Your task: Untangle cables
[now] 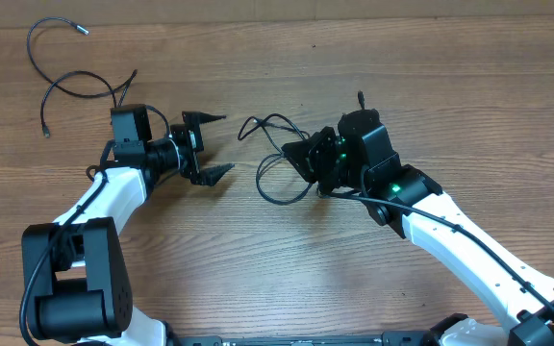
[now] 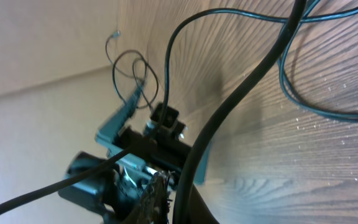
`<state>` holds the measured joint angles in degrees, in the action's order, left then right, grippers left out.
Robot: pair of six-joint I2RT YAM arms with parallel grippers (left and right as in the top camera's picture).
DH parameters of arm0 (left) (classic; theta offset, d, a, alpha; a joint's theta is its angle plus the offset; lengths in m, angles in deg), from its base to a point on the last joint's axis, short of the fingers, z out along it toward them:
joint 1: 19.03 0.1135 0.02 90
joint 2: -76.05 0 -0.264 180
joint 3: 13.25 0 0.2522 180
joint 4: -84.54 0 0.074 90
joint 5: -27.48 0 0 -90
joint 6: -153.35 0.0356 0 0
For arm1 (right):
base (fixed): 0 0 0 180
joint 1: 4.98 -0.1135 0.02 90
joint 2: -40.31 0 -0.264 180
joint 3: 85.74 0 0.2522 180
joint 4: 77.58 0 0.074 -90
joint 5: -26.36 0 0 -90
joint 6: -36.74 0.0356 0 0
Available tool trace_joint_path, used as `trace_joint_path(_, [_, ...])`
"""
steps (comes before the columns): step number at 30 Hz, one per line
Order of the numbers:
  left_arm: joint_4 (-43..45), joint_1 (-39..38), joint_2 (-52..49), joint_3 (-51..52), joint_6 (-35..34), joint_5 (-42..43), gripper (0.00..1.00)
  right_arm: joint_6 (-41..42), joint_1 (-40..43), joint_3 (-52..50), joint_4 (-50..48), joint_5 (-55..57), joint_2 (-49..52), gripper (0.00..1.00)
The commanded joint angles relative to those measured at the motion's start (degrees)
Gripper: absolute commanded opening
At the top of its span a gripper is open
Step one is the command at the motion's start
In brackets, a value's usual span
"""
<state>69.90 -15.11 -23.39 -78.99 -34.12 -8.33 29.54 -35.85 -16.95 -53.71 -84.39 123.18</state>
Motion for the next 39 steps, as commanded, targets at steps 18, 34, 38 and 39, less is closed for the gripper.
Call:
trace_joint_path(18, [5.29, -11.32, 0.46, 0.42, -10.27, -2.27, 1.0, -13.92, -4.52, 1.2, -11.76, -16.28, -0.5, 0.04])
trace_joint_path(34, [13.25, -9.29, 0.46, 0.42, 19.8, 2.38, 0.44, -24.0, -7.54, 1.2, -6.08, -19.41, -0.5, 0.04])
trace_joint_path(38, [13.16, -6.19, 0.46, 0.42, 26.16, 5.9, 0.11, -24.72, -7.54, 1.2, -3.8, -19.12, -0.5, 0.08])
trace_joint_path(39, [13.14, -5.6, 0.46, 0.42, 26.62, 6.19, 0.04, -24.87, -7.54, 1.2, -3.58, -18.93, -0.5, 0.13])
